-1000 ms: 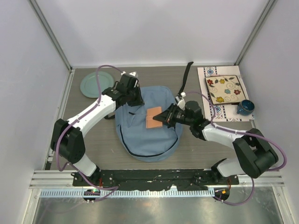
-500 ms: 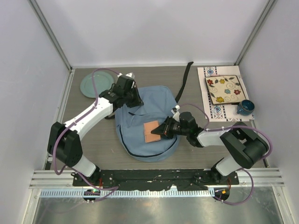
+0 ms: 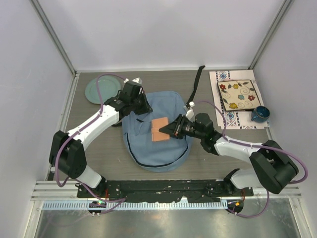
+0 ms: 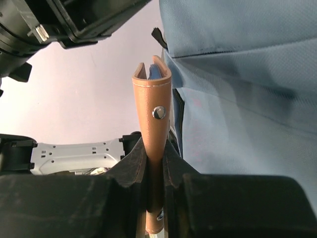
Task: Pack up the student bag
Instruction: Place the stationery in the student bag.
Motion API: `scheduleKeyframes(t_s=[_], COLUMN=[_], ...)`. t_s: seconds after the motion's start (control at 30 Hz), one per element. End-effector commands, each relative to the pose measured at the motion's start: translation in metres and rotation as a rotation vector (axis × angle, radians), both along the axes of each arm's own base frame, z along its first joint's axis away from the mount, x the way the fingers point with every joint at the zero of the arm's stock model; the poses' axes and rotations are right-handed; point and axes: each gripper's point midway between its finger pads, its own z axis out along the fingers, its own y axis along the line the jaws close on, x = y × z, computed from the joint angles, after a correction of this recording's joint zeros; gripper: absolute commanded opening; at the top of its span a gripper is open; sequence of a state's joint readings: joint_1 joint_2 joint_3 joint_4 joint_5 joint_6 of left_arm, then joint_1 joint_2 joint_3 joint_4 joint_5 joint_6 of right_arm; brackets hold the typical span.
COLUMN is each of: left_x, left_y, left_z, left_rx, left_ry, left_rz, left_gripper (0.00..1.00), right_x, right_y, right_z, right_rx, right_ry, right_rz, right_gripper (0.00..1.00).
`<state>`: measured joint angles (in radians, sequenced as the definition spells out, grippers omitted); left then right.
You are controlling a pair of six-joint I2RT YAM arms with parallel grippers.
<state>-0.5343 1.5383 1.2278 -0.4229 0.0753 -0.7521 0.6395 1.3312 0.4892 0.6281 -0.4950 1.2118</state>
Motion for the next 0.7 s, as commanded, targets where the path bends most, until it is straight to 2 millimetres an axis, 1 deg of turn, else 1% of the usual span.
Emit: scheduleKeyframes(t_s=[0.0, 0.03, 0.1, 0.13, 0.23, 0.33, 0.37, 0.4, 0.47, 0.6, 0.67], left_x=[0.004, 0.004, 0.002, 0.002, 0.002, 0.003, 0.002, 0.000, 0.000, 0.003, 0.002], left_y=[-0.011, -0.011, -0.010, -0.009, -0.006, -0.004, -0.006, -0.008, -0.008, -0.004, -0.005], left_z=[0.044, 0.044, 0.046, 0.046, 0.046, 0.048, 0.050, 0.053, 0.058, 0.065, 0.064], left_rx=[-0.108, -0.107, -0.110, -0.107, -0.102, -0.110, -0.121, -0.143, -0.159, -0.179, -0.194], left_ry=[-0.107, -0.106, -0.108, -0.110, -0.115, -0.114, -0.112, -0.102, -0.111, -0.125, -0.117], left_rz=[-0.020, -0.019, -0.019, -0.020, -0.006, 0.002, 0.003, -0.001, 0.005, 0.025, 0.017], left_gripper=[0.00, 0.00, 0.00, 0.00, 0.00, 0.00, 0.00, 0.00, 0.00, 0.00, 0.00], right_x=[0.019, 0.024, 0.030, 0.031, 0.028, 0.026, 0.027, 0.026, 0.025, 0.025, 0.025], right_y=[0.005, 0.004, 0.004, 0.005, 0.003, -0.002, -0.004, -0.004, 0.000, 0.000, 0.000], right_z=[0.012, 0.000, -0.008, -0.018, -0.034, -0.051, -0.060, -0.064, -0.064, -0.071, -0.076], right_rx=[-0.007, -0.021, -0.019, -0.031, -0.048, -0.091, -0.106, -0.107, -0.084, -0.103, -0.106], right_ry=[-0.058, -0.036, -0.017, 0.007, 0.033, 0.054, 0.068, 0.087, 0.087, 0.110, 0.123], right_rz=[-0.033, -0.042, -0.051, -0.052, -0.052, -0.069, -0.077, -0.076, -0.064, -0.062, -0.065], right_gripper=[0.01, 0.01, 0.01, 0.01, 0.01, 0.01, 0.01, 0.01, 0.01, 0.01, 0.01])
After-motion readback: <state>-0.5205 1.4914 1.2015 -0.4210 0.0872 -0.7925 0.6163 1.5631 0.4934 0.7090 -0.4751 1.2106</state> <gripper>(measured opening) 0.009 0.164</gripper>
